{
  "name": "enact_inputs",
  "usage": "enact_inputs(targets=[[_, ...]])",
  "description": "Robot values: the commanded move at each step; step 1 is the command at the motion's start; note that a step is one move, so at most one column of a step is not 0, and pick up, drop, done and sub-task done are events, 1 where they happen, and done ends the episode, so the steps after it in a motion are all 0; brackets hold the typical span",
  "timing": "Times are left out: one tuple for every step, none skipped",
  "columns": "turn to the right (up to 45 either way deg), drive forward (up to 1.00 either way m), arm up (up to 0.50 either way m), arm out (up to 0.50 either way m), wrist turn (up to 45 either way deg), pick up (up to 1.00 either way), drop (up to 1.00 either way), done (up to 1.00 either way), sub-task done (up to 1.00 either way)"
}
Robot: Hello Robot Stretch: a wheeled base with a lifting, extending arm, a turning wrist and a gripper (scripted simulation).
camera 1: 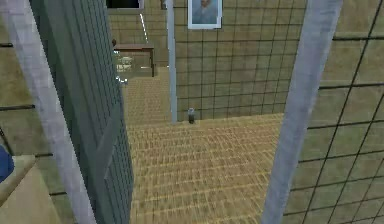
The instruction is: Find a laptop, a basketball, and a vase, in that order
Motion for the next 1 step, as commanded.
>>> enact_inputs(targets=[[0.0,0.90,0.00,0.00,0.0,0.00,0.00,0.00,0.00]])
